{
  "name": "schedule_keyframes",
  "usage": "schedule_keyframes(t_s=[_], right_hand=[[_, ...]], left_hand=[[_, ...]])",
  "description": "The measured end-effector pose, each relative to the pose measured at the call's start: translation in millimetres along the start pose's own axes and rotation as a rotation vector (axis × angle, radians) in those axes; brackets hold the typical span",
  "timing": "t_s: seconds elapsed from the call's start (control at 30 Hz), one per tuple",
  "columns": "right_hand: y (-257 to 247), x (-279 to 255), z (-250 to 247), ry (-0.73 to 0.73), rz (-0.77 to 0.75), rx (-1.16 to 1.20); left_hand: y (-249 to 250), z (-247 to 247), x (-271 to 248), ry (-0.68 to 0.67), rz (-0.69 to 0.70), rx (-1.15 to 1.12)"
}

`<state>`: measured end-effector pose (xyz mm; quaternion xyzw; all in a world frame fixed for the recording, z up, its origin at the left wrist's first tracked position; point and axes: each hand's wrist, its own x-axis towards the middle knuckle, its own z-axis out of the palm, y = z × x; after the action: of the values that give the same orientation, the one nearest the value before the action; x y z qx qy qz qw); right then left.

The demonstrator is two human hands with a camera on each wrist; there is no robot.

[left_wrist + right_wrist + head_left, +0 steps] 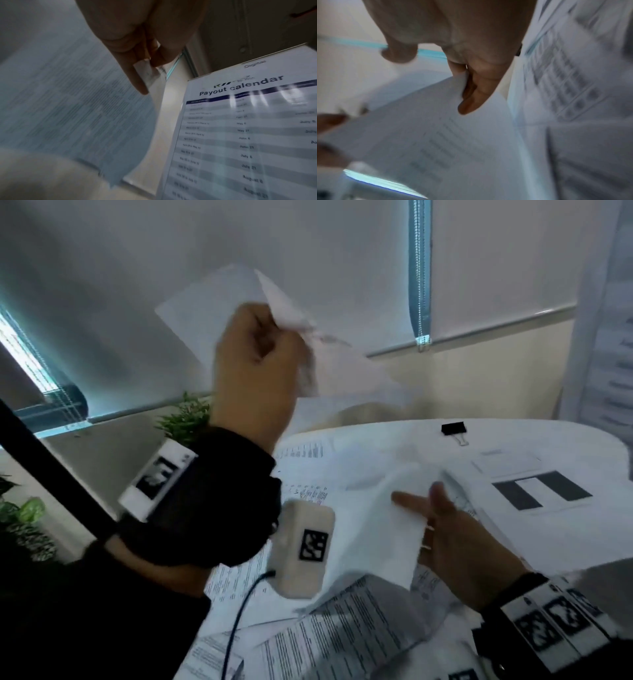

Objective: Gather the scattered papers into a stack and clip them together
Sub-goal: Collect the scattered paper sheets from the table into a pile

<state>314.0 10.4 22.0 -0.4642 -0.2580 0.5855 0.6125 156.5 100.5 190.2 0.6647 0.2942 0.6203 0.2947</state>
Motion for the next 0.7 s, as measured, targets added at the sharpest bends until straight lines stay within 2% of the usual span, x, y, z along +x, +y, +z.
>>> schedule_keyframes(t_s=[0.07, 0.17, 0.23, 0.3, 0.37, 0.47, 0.5, 0.57, 0.63, 0.7], right_hand=[[-6.4, -3.1, 10.5, -0.066, -0.096, 0.158], [-9.1, -4.9, 11.7, -0.069, -0.153, 0.355], [-5.0, 1.0, 7.5, -0.017, -0.195, 0.360], [2.6, 7.9, 2.8, 0.049, -0.245, 0.266], [5.7, 14.3, -8.6, 0.118, -0.314, 0.153], [3.6, 17.7, -26.9, 0.140, -0.296, -0.041], [3.8, 18.3, -34.1, 0.156, -0.246, -0.101], [4.4, 17.6, -47.8, 0.211, -0.144, -0.212], [8.8, 18.1, -57.9, 0.280, -0.074, -0.309], [14.2, 22.3, -66.4, 0.350, -0.088, -0.374]], left_hand=[[-19.3, 3.3, -31.0, -0.093, -0.122, 0.065], [-50.7, 3.5, -97.5, -0.256, -0.420, 0.052], [-59.4, 1.2, -133.4, -0.361, -0.576, -0.046], [-63.7, -9.7, -149.9, -0.474, -0.653, 0.002], [-76.0, -33.2, -146.5, -0.566, -0.623, 0.209], [-106.7, -80.6, -119.6, -0.532, -0.576, 0.676], [-119.7, -98.0, -109.8, -0.513, -0.610, 0.843], [-148.9, -133.5, -93.6, -0.481, -0.764, 1.103], [-167.4, -158.9, -85.6, -0.440, -0.914, 1.274], [-176.8, -172.1, -85.6, -0.492, -1.052, 1.367]])
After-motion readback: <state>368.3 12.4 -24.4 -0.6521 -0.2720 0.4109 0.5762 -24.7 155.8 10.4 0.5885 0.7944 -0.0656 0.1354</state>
